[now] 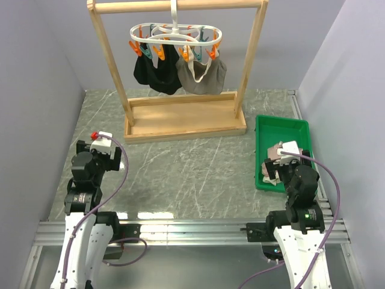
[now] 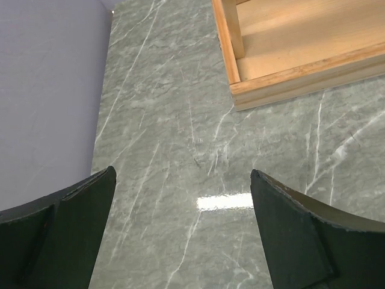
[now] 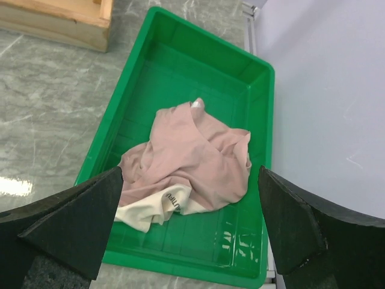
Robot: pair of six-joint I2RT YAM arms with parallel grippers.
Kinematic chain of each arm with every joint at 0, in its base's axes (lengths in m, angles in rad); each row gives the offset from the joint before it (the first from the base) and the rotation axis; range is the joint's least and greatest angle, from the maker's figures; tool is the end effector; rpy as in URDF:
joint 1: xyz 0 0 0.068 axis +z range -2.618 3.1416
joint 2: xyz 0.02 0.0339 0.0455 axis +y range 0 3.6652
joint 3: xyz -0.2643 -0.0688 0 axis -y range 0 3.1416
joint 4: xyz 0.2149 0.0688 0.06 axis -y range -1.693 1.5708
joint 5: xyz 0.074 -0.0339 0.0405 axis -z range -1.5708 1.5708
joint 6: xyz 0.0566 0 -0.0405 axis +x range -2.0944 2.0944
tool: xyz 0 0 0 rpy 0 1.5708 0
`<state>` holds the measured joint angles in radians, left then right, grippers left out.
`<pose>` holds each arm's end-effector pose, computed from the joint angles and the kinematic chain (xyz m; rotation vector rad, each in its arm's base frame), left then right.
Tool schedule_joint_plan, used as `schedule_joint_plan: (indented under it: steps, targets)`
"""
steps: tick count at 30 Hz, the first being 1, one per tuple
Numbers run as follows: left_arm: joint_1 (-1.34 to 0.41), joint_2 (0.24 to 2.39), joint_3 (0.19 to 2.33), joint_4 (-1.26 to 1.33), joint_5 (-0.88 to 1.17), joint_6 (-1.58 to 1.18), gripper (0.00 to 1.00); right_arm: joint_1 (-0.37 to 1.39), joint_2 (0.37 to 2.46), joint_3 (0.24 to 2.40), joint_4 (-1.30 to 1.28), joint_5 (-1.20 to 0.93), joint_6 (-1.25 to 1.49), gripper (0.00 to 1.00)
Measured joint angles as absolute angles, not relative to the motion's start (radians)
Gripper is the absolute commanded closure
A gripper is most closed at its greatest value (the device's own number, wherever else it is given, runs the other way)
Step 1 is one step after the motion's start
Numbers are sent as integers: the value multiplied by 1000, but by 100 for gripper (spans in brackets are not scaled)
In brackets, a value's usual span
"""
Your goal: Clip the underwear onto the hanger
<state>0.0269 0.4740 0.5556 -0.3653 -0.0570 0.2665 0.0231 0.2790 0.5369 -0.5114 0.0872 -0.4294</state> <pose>0.1193 0.0064 0.2749 0.1829 1.8528 0.2566 0.0847 -0.0030 0.2664 -0.3518 1.8047 -0.3655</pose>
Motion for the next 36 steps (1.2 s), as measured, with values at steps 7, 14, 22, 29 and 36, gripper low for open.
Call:
schedule_joint_plan:
  steps: [7, 14, 22, 29, 36]
  targets:
    - [27, 538, 623, -381, -38, 268, 1, 14, 327, 566, -583, 59, -429, 0]
    - [27, 618, 765, -409, 26, 263, 1, 12, 567, 697, -683, 44, -436, 2]
    - [27, 665, 871, -457, 84, 220, 1, -23, 914, 804, -735, 61, -381, 2]
    - [27, 665, 886, -498, 129, 211, 1, -167, 1230, 867, -735, 44, -336, 5]
    - [27, 667, 886, -503, 151, 207, 1, -243, 1478, 976, -724, -16, -293, 8]
